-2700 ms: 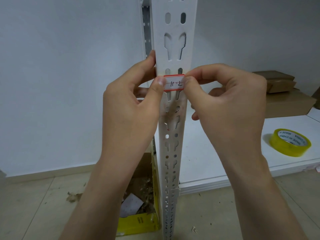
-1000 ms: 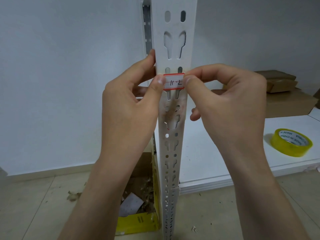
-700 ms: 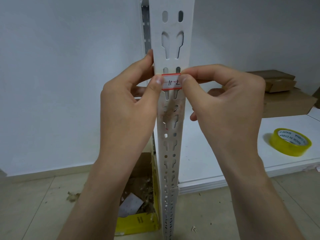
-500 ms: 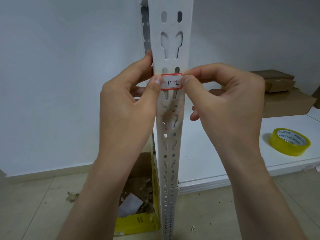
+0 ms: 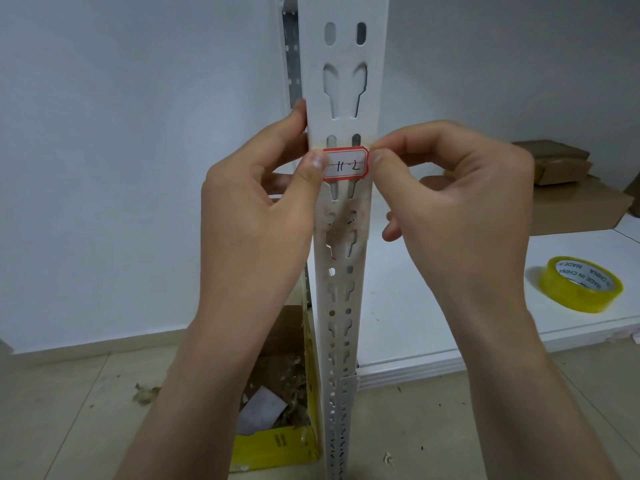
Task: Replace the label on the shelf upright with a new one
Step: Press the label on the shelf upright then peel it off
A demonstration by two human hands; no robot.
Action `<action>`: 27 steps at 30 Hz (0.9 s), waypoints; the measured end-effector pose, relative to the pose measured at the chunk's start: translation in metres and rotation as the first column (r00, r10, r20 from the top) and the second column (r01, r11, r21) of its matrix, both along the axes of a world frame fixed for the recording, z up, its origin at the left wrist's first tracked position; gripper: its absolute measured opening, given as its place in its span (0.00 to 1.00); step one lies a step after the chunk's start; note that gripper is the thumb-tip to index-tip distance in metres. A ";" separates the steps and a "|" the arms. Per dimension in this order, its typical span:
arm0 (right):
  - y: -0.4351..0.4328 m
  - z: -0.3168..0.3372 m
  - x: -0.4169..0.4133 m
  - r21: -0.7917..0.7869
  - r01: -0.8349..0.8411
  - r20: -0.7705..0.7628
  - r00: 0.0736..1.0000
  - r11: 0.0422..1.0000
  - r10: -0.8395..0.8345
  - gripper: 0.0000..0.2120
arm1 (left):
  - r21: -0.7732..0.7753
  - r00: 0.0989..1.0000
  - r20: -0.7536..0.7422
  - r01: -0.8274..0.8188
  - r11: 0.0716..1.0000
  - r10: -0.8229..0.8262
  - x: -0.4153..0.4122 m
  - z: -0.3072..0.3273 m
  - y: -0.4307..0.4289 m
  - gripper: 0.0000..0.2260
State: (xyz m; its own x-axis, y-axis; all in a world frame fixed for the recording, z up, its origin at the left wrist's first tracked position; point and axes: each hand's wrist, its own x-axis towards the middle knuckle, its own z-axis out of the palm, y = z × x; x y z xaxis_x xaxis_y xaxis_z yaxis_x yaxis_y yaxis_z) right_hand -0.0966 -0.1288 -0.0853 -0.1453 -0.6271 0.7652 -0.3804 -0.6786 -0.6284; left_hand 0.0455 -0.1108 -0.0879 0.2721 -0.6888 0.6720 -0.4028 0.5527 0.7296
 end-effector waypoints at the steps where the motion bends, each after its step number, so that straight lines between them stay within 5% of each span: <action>1: 0.000 -0.001 0.001 -0.018 0.008 0.000 1.000 1.000 -0.008 0.05 | 0.000 1.000 0.001 -0.001 1.000 0.001 0.000 0.000 0.000 0.19; 27: -0.004 -0.005 0.006 -0.134 0.100 -0.081 0.990 0.986 -0.112 0.03 | 0.001 1.000 -0.001 -0.002 1.000 0.002 0.001 0.000 0.000 0.18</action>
